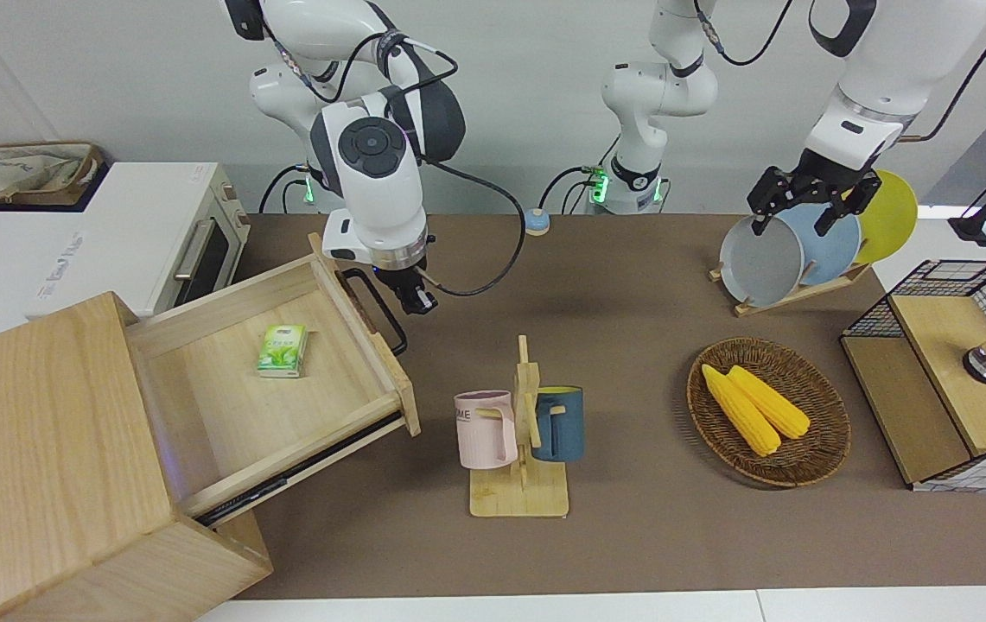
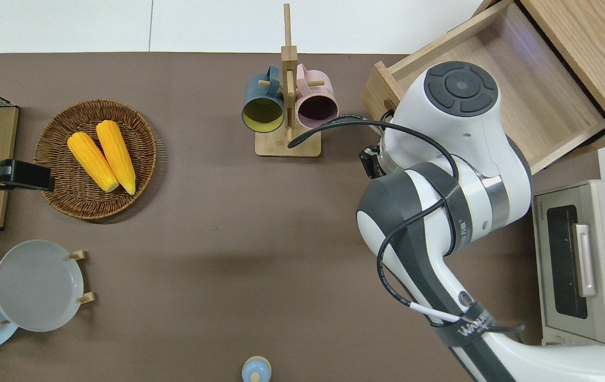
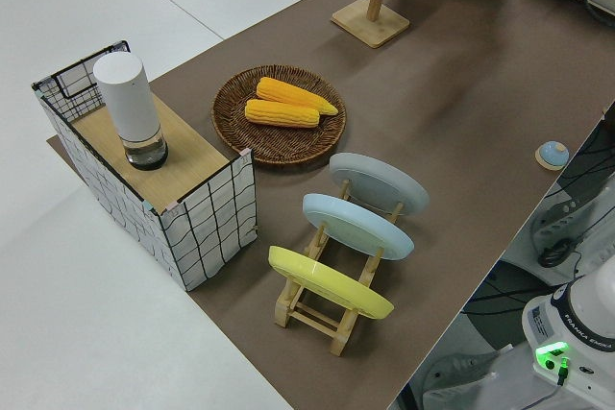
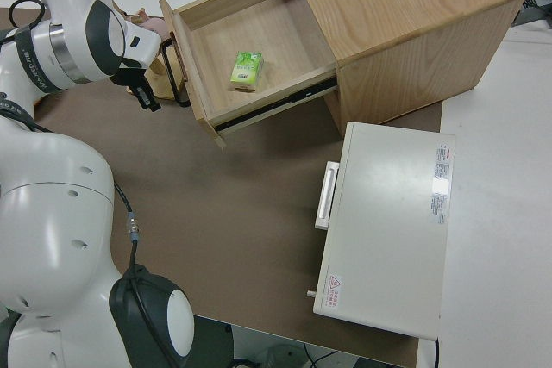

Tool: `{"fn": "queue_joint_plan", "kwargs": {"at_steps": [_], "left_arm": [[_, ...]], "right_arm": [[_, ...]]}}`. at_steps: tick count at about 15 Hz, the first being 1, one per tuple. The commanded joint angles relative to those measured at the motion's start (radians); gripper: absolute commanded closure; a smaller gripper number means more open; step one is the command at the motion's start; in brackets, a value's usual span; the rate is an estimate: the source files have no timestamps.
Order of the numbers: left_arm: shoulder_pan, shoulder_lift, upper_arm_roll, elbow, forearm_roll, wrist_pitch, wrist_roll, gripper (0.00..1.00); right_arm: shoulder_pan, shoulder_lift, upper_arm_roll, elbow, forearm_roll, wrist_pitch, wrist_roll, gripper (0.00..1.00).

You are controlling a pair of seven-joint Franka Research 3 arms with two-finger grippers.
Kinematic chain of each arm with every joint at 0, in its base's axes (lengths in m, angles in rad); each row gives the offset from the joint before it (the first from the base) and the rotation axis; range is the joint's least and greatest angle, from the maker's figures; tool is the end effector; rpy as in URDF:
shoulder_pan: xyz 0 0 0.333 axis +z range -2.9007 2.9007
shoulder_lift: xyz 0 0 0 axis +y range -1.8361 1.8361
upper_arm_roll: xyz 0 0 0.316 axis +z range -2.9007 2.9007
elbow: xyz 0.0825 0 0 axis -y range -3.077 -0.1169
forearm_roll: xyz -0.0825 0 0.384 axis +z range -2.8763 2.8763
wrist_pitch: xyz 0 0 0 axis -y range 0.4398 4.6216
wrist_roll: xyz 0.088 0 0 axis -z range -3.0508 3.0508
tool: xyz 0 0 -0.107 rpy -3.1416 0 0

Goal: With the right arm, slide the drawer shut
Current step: 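Press the right gripper against the drawer front, pushing it away, then push the drawer farther from the robot with the right gripper until shut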

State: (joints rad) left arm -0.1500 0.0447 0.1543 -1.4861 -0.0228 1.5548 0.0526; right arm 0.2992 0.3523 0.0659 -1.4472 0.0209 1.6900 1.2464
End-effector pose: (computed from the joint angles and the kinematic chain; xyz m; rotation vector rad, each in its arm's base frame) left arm 0.5673 -0.0022 0.6382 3.1252 -0.0769 0.0390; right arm 0.6131 0.2301 0.4789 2.7896 -1.3265 -0.1650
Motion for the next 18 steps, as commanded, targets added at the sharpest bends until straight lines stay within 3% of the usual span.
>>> {"fn": "queue_joint_plan", "kwargs": {"at_steps": [1, 5, 11, 18], "left_arm": [[-0.017, 0.012, 0.016, 0.020, 0.014, 0.001, 0.006, 0.00], [-0.017, 0.012, 0.016, 0.020, 0.015, 0.001, 0.006, 0.00], [-0.017, 0.012, 0.016, 0.020, 0.014, 0.001, 0.006, 0.00], [-0.017, 0.012, 0.016, 0.020, 0.014, 0.001, 0.006, 0.00]], "right_arm": [[-0.019, 0.010, 0.003, -0.007, 0.010, 0.027, 0.004, 1.000], [-0.015, 0.020, -0.018, 0.004, 0.007, 0.028, -0.028, 1.000], [-0.038, 0.022, -0.034, 0.007, -0.027, 0.091, -0.103, 1.000], [-0.057, 0.020, -0.124, 0.017, -0.016, 0.094, -0.269, 1.000]]}}
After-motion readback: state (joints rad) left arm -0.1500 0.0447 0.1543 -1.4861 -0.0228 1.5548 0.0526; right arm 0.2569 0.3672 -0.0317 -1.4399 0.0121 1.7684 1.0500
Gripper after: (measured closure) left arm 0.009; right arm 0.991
